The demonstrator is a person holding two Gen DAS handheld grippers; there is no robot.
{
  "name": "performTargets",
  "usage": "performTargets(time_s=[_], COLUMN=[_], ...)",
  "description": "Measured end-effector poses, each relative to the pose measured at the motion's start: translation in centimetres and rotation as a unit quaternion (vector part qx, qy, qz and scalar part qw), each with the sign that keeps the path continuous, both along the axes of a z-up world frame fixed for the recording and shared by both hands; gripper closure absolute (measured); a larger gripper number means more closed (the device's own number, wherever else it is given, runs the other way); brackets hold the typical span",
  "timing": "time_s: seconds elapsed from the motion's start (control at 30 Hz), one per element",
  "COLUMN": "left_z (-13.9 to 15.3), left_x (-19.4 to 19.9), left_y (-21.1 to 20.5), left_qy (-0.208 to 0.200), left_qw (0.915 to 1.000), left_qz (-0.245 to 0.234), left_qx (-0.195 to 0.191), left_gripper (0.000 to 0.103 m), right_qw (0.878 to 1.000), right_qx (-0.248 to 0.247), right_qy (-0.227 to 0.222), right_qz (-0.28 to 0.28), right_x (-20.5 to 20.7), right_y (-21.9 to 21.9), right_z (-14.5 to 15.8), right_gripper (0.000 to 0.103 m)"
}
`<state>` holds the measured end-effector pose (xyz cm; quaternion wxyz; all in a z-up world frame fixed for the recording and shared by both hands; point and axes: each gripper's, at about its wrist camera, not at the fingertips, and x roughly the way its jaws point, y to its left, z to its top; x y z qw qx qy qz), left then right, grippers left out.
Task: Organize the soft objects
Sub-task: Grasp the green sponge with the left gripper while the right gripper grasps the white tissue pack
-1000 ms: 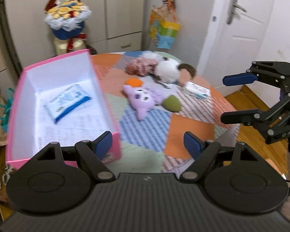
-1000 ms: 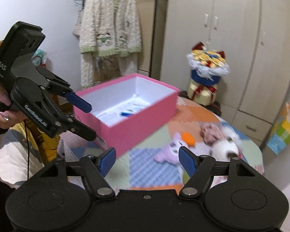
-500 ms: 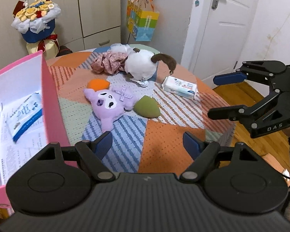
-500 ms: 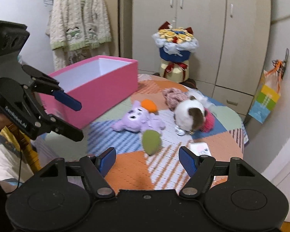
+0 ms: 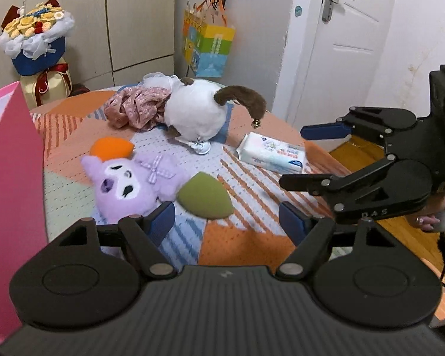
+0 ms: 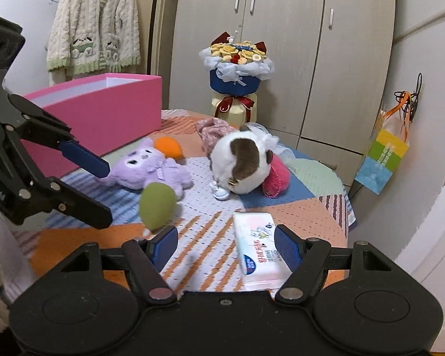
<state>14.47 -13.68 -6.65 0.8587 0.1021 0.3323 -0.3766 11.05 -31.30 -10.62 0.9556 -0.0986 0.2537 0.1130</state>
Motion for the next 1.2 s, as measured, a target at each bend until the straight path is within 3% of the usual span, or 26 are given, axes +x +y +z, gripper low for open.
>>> performTargets(time_s=[0.2, 0.37, 0.53, 0.6, 0.8, 0.9, 0.93, 1.07, 1.2], left_z=[-1.7, -2.5, -3.1, -3.4, -4.0, -4.3, -4.3, -4.1, -3.6], left_x=[0.5, -0.1, 0.4, 0.6, 0.9, 0.9, 0.9, 0.7, 0.1], left_y=[-1.8, -2.7, -3.5, -3.9, -4.1, -4.0, -3.9, -3.5, -2.9], left_qy=[-0.062, -0.098, -0.067, -0.071, -0.078, -0.073, -0.069, -0.057, -0.069], left_qw=[0.9969, 0.994, 0.9951, 0.9925, 0.9867, 0.9846, 0.9842, 0.9824, 0.9797], left_qz=[0.04, 0.038, 0.068, 0.092, 0.141, 0.157, 0.162, 0.178, 0.187], left_qx=[0.027, 0.029, 0.027, 0.037, 0.021, 0.022, 0.019, 0.0, -0.017], left_gripper=[0.027, 0.03, 0.035, 0.041, 0.041, 0.057, 0.063, 0.065, 0.065], right_qw=[0.999, 0.998, 0.998, 0.997, 0.993, 0.99, 0.991, 0.995, 0.998], right_qx=[-0.001, 0.027, 0.042, 0.044, 0.081, 0.103, 0.097, 0.061, 0.015], right_qy=[0.026, 0.042, 0.04, 0.045, 0.062, 0.061, 0.059, 0.046, 0.023], right_qz=[-0.03, -0.037, -0.039, -0.042, -0.065, -0.075, -0.075, -0.062, -0.063], right_x=[2.3, 3.4, 3.7, 4.0, 4.9, 5.0, 4.9, 3.9, 3.3], right_y=[-1.3, -2.4, -2.6, -2.6, -3.6, -4.0, -3.9, -2.5, -1.1], right_z=[-1.2, -1.8, -2.2, -2.3, -2.8, -2.9, -3.0, -3.0, -3.0], right_gripper=[0.027, 0.027, 0.027, 0.027, 0.027, 0.028, 0.031, 0.054, 0.057])
